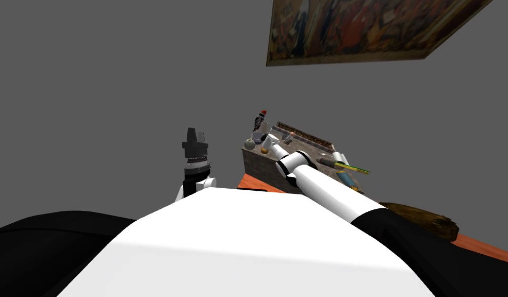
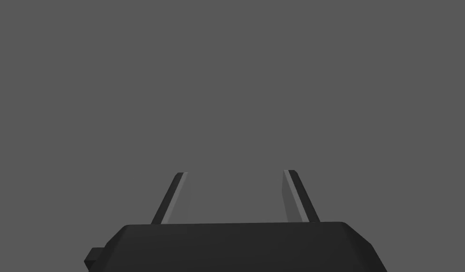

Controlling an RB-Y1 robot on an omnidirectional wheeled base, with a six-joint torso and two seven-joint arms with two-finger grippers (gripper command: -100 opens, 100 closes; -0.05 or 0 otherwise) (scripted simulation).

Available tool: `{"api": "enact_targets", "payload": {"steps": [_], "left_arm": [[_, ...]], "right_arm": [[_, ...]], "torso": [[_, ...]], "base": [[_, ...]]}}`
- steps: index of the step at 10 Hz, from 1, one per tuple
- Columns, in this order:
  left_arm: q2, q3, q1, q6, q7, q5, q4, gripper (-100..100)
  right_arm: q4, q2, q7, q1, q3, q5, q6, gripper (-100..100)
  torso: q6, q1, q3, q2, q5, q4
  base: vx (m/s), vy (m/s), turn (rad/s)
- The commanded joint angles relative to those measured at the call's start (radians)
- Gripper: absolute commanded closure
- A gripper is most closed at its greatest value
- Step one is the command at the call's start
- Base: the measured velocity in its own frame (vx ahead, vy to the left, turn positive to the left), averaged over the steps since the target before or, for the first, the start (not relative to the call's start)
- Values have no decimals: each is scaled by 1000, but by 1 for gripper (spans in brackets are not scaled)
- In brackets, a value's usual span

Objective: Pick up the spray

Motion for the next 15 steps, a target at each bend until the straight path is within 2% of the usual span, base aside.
{"api": "enact_targets", "payload": {"steps": [1, 2, 4, 7, 8, 9, 10, 13, 14, 15], "left_arm": [[0, 0, 0, 0, 0, 0, 0, 0], [0, 0, 0, 0, 0, 0, 0, 0], [0, 0, 0, 0, 0, 0, 0, 0], [0, 0, 0, 0, 0, 0, 0, 0], [0, 0, 0, 0, 0, 0, 0, 0], [0, 0, 0, 0, 0, 0, 0, 0], [0, 0, 0, 0, 0, 0, 0, 0], [0, 0, 0, 0, 0, 0, 0, 0], [0, 0, 0, 0, 0, 0, 0, 0], [0, 0, 0, 0, 0, 0, 0, 0]], "right_arm": [[33, 27, 10, -11, -1, 8, 32, -100], [62, 48, 9, -22, -1, 16, 46, -100], [62, 48, 9, -22, -1, 16, 46, -100], [102, 88, 7, -33, -2, 26, 65, -100], [87, 80, 14, -29, -2, 22, 65, -100], [89, 81, 12, -29, -2, 22, 65, 0], [94, 59, 14, -18, -2, 19, 35, -100], [94, 59, 14, -18, -2, 19, 35, -100], [97, 44, 15, -11, -2, 17, 15, -100], [81, 47, 24, -6, -4, 14, 31, -100]], "torso": [[0, 0, 0, 0, 0, 0], [0, -1, -1, -1, 0, 0], [0, -1, -1, -2, 0, -1], [0, 0, 1, 1, 0, 0], [0, 0, 1, 1, 0, 0], [0, 0, 1, 2, 0, 0], [0, 0, 1, 2, 0, 0], [-3, 3, -1, -1, 0, 0], [-5, 3, -1, -1, 0, 0], [-6, 5, -2, -4, 0, -1]], "base": [[68, -13, -58], [96, -13, -56], [42, -11, -13], [21, -3, -33], [12, 0, -6], [0, 0, 0], [47, 32, -14], [31, 25, -13], [29, 16, 7], [16, 10, -9]]}}
